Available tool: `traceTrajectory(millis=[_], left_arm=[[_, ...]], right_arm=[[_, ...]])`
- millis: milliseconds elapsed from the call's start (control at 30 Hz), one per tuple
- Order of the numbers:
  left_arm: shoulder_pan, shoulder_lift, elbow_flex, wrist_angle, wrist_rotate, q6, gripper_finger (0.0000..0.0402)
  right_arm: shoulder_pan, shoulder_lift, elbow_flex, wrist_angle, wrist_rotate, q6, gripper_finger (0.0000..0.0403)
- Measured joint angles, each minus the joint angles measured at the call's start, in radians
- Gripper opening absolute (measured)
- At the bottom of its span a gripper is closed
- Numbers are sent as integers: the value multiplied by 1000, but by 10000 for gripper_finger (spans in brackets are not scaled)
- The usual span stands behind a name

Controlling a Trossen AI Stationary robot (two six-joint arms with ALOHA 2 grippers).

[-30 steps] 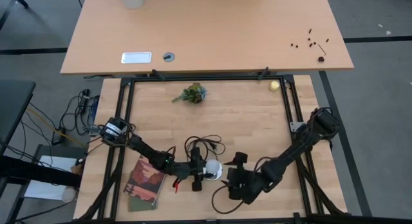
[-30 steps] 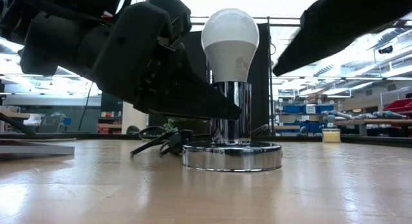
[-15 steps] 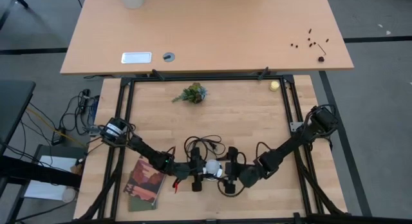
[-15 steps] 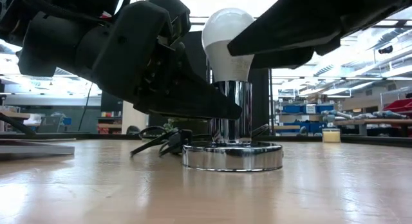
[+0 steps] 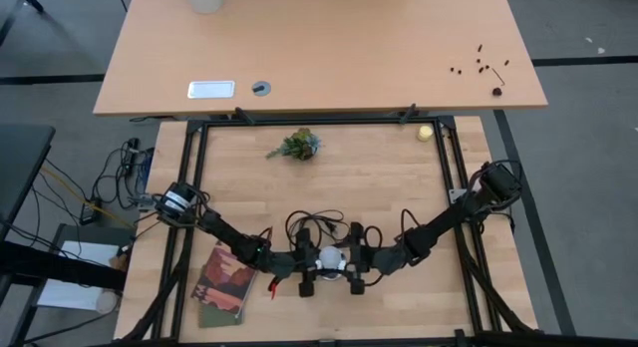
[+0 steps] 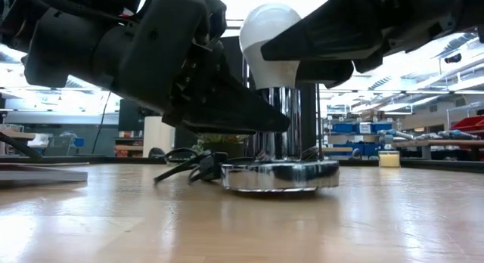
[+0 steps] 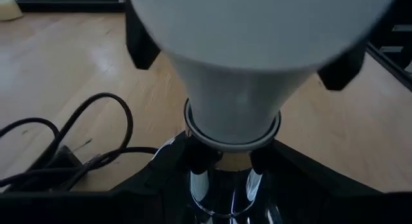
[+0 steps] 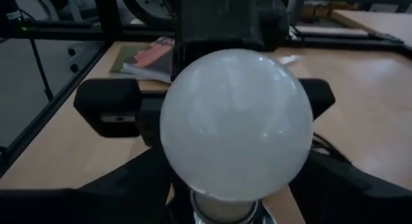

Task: Screw lightbulb
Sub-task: Insert the white lightbulb into the lamp socket

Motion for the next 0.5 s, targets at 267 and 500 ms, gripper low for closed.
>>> traceTrajectory(millis=[267, 500], left_arm=[[11, 0, 47, -13, -1, 39, 188], [14, -2, 58, -28, -2, 35, 188]], right_arm=[[-18, 0, 0, 46, -33, -46, 274], [-20, 0, 0, 48, -41, -46, 280]])
